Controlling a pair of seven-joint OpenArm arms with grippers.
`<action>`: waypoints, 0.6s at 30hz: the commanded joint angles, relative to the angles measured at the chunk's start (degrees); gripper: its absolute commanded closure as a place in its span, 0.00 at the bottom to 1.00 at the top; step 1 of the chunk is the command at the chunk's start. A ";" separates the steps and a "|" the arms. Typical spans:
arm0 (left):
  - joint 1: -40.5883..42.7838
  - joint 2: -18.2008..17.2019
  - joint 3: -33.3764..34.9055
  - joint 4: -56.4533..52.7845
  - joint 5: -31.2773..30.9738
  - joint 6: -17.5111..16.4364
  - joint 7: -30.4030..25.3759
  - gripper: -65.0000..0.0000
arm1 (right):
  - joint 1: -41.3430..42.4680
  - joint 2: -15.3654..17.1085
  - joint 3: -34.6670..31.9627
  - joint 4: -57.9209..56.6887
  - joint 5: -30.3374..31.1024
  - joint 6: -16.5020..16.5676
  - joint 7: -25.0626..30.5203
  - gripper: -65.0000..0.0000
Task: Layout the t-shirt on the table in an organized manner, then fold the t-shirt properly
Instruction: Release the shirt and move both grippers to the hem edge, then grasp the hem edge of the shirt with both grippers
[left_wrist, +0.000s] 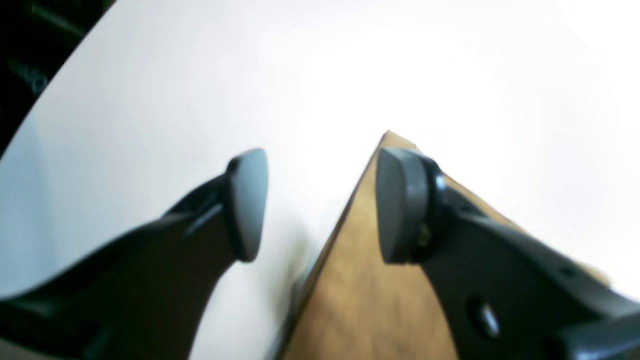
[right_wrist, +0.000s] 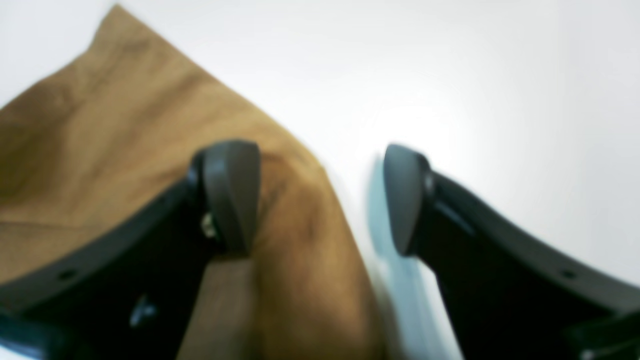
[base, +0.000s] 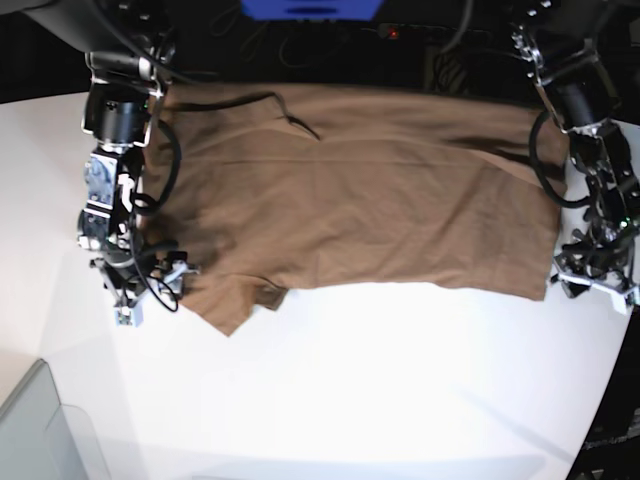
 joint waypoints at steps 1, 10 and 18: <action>-1.23 -1.32 0.88 -0.61 -0.23 0.07 -2.41 0.48 | 0.99 0.33 0.00 0.74 0.28 0.07 1.33 0.39; -3.51 -1.05 6.86 -10.01 -0.23 0.07 -10.85 0.48 | -0.94 0.06 -0.08 0.65 0.19 0.07 1.33 0.92; -8.79 -1.05 11.96 -25.31 -0.23 0.07 -19.47 0.48 | -1.38 0.06 -0.08 0.65 0.19 0.07 0.89 0.98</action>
